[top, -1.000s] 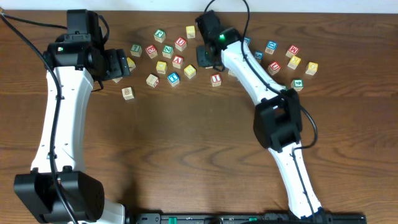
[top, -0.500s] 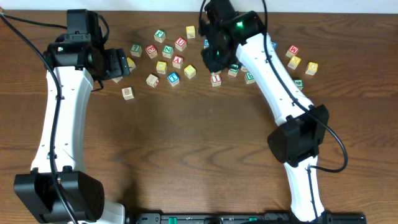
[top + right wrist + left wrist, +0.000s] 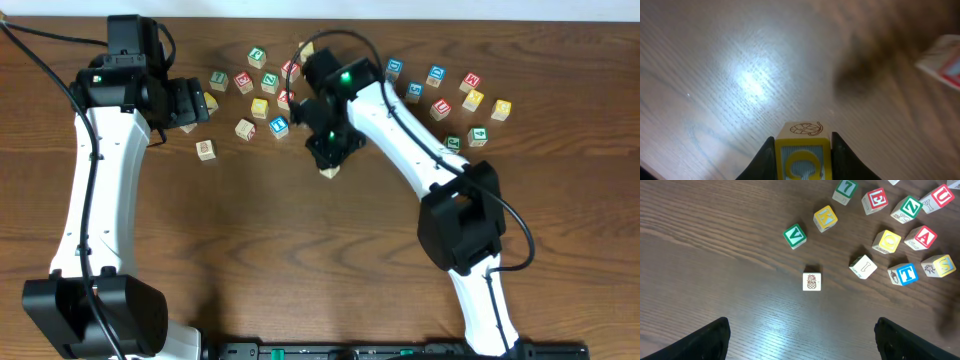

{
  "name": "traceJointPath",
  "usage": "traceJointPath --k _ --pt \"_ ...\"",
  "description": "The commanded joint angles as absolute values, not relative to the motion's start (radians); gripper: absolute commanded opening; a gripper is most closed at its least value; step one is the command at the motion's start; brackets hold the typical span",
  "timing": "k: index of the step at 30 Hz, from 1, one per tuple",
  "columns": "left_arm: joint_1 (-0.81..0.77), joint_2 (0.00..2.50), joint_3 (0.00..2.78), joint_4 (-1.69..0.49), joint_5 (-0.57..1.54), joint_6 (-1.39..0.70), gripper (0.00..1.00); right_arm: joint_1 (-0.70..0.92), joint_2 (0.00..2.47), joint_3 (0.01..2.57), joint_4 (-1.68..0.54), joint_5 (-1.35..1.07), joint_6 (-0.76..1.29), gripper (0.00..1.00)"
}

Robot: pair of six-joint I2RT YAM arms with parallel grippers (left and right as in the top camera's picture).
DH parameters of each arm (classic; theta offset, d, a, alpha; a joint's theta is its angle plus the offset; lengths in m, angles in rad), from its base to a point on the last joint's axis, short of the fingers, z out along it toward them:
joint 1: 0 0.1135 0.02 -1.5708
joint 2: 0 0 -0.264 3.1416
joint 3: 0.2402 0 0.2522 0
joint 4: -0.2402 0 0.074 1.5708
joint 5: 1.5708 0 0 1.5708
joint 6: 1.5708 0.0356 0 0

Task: Spell out CORL
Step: 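Close right gripper on the yellow C block and lift, then carry the C block toward the front and set it down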

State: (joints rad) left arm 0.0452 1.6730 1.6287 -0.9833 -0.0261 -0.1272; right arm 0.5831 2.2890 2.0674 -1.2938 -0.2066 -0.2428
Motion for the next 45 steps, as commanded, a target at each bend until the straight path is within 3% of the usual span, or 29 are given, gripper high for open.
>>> traceJointPath --k 1,32,45 --pt "0.049 1.666 1.64 -0.982 -0.035 -0.128 0.91 0.597 2.297 2.026 -1.271 -0.224 -0.312 0.11" --pt "0.049 1.666 1.64 -0.978 -0.035 -0.128 0.91 0.627 2.297 1.974 -1.189 -0.223 -0.332 0.03" --pt "0.049 1.666 1.64 -0.978 -0.035 -0.128 0.91 0.71 2.297 1.884 -1.096 -0.223 -0.609 0.01"
